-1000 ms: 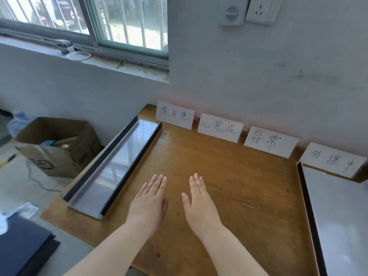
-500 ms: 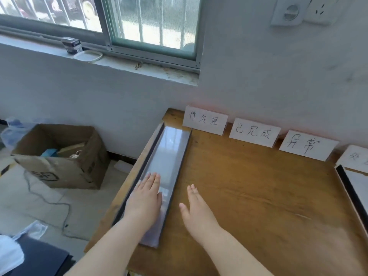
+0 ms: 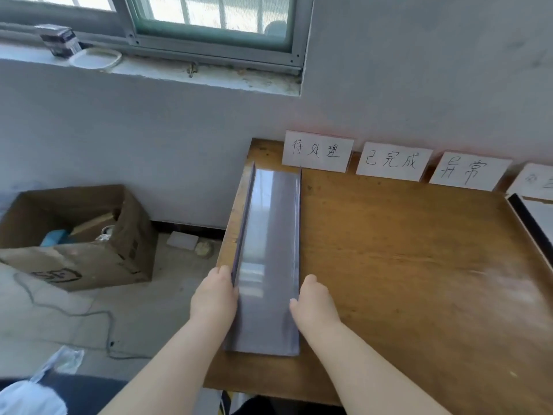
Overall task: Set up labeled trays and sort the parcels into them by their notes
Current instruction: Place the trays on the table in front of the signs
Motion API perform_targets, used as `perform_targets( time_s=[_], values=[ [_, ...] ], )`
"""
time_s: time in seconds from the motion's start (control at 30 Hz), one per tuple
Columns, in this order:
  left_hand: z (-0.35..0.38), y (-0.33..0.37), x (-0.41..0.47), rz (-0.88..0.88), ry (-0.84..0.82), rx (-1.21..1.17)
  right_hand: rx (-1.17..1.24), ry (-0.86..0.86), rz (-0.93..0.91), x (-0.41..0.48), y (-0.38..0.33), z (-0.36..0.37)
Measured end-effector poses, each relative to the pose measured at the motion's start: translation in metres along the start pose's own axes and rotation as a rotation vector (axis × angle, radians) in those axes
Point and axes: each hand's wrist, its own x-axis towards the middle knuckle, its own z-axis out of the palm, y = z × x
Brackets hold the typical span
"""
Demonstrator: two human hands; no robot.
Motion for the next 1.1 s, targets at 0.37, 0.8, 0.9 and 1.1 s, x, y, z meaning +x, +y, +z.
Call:
perform_targets(
  time_s=[0.37,0.8,0.9,1.1],
  values=[
    [0.003,-0.004,0.005,0.102,0.056,0.22,-0.118,-0.025,0.014,0.004,-0.008,-0.004],
    [-0.01,-0.005,0.003,0.217,0.361,0.007,-0.125,0.177,-0.109,-0.013,0.014,-0.002],
    [-0.016,-0.003,-0.001,0.158,0.289,0.011,-0.089,0.229,-0.124,-0.012,0.021,-0.01],
    [-0.025,-0.005,-0.01,0.199,0.407,-0.063,0.012,0.345,-0.147,-0.014,0.037,-0.024]
  ],
)
